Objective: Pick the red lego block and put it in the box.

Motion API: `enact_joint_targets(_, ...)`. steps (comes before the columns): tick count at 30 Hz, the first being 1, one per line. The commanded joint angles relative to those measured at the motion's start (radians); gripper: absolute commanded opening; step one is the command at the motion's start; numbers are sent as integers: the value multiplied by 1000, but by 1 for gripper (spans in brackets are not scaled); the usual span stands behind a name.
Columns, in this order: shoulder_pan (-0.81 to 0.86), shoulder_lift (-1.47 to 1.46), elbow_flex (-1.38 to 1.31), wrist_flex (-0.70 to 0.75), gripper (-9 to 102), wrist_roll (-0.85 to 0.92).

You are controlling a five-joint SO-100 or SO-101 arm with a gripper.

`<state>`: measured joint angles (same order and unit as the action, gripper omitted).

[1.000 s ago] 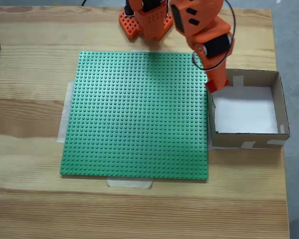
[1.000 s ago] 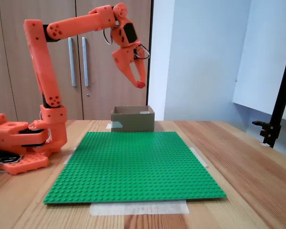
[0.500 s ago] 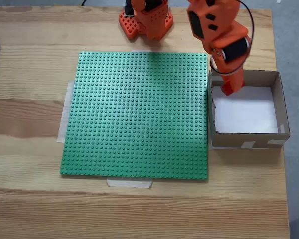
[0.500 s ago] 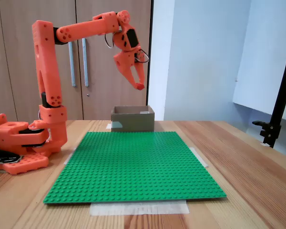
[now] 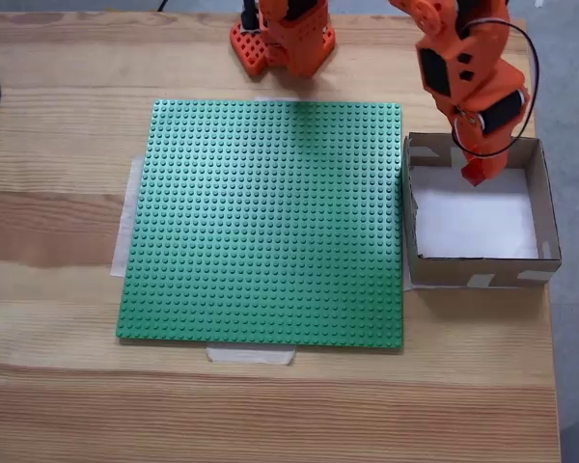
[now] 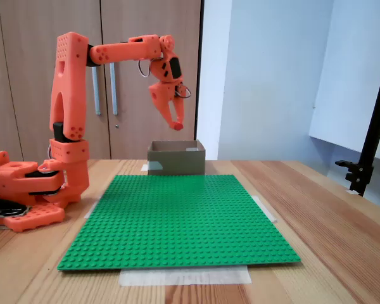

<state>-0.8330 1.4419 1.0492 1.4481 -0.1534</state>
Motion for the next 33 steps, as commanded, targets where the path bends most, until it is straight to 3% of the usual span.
enact_joint_targets(1, -26, -2, -51, -3, 8, -11)
enact_joint_targets(33, -23, -38, 66, -77, 9, 2)
